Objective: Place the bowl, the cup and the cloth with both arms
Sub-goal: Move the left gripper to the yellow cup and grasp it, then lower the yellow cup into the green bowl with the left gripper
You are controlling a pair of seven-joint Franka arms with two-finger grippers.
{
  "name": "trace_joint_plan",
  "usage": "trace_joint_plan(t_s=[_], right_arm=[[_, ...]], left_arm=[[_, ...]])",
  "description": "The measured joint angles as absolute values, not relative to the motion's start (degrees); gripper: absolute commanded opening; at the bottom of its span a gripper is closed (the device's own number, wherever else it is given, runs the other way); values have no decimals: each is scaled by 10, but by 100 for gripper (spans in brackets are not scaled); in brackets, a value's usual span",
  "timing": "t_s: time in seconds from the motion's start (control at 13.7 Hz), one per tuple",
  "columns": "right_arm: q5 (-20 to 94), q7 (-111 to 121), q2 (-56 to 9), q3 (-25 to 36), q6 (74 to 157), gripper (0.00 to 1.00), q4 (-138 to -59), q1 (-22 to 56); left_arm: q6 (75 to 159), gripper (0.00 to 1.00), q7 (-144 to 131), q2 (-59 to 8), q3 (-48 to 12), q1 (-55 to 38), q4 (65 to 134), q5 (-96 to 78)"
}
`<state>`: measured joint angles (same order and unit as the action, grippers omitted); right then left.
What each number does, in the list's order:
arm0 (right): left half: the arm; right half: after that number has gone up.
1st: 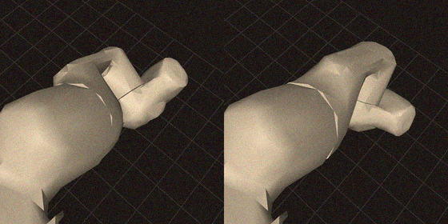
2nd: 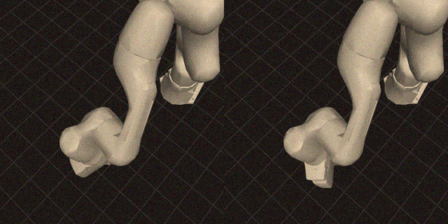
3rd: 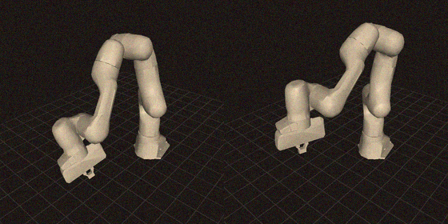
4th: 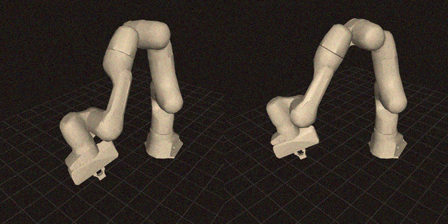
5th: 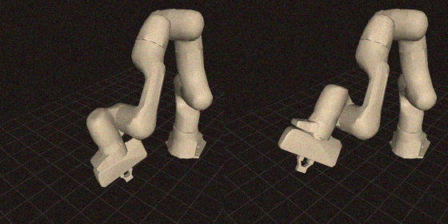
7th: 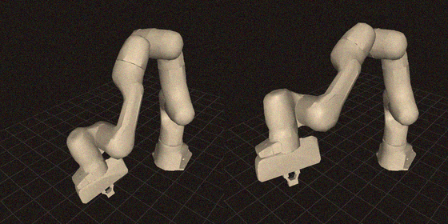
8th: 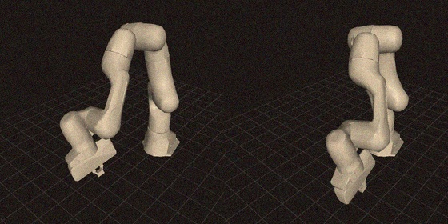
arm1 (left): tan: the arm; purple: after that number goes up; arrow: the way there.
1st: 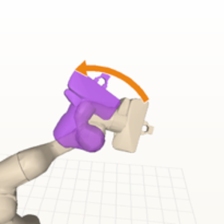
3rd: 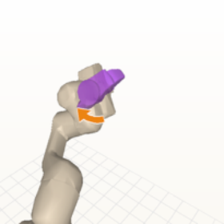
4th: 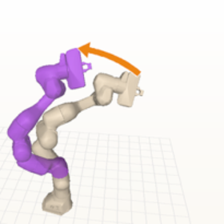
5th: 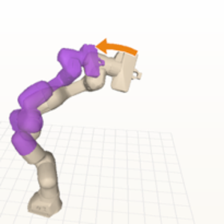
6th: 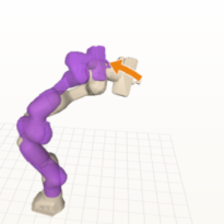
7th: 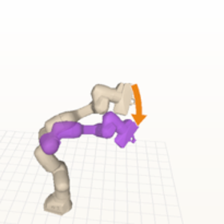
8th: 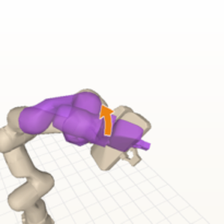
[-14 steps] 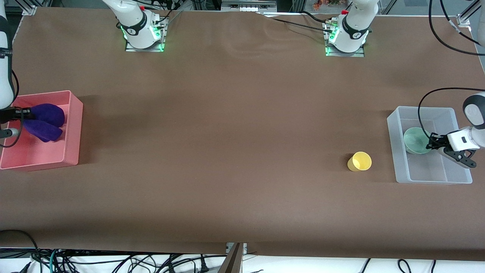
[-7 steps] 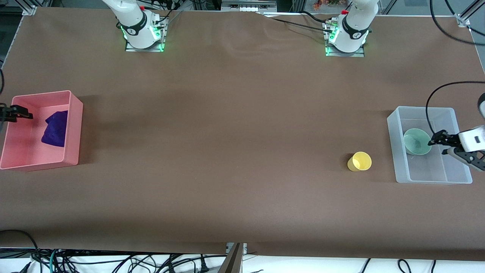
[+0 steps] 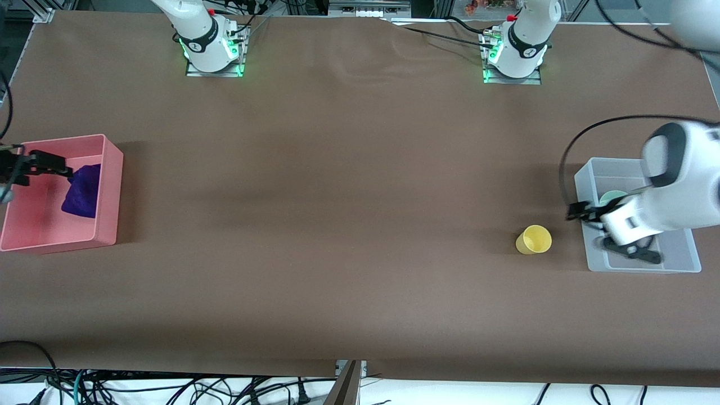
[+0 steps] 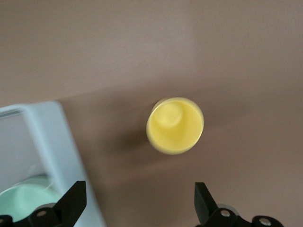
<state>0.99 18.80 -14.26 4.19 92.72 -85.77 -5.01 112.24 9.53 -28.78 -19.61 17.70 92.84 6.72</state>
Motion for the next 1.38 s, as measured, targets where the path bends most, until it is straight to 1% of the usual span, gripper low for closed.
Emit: trace_joint_plan(t_s=[0.07, 0.15, 0.22, 0.29, 0.36, 0.44, 0.73, 0.95, 1.09, 1.17, 1.38], right_arm=[[8, 168, -134, 22, 920, 100, -858, -49], [3, 157, -126, 1, 915, 100, -858, -49], [-5, 151, -119, -20, 913, 100, -858, -48], [-13, 147, -111, -37, 912, 100, -858, -48], [-18, 145, -105, -47, 912, 100, -857, -47], [-21, 145, -99, -51, 912, 100, -857, -47], [-25, 146, -66, -43, 913, 100, -855, -51], [-30, 114, -64, -39, 906, 100, -858, -52], [-23, 65, -64, -40, 900, 100, -861, -52], [-16, 54, -64, -40, 897, 100, -861, -51], [-12, 47, -64, -39, 892, 100, -861, -52]], left_arm=[[1149, 99, 79, -312, -195, 169, 932, 67], [1174, 94, 73, -336, -194, 167, 933, 70], [1198, 77, 73, -359, -189, 168, 933, 79], [1216, 44, 73, -377, -186, 171, 933, 90], [1230, 5, 73, -391, -185, 175, 933, 94], [1239, 0, 73, -400, -185, 176, 933, 95], [1243, 0, 73, -409, -187, 175, 932, 95], [1239, 0, 72, -403, -187, 175, 928, 95], [1201, 0, 72, -386, -189, 175, 917, 95], [1169, 0, 72, -371, -189, 175, 906, 95], [1043, 0, 96, -314, -187, 182, 870, 100]])
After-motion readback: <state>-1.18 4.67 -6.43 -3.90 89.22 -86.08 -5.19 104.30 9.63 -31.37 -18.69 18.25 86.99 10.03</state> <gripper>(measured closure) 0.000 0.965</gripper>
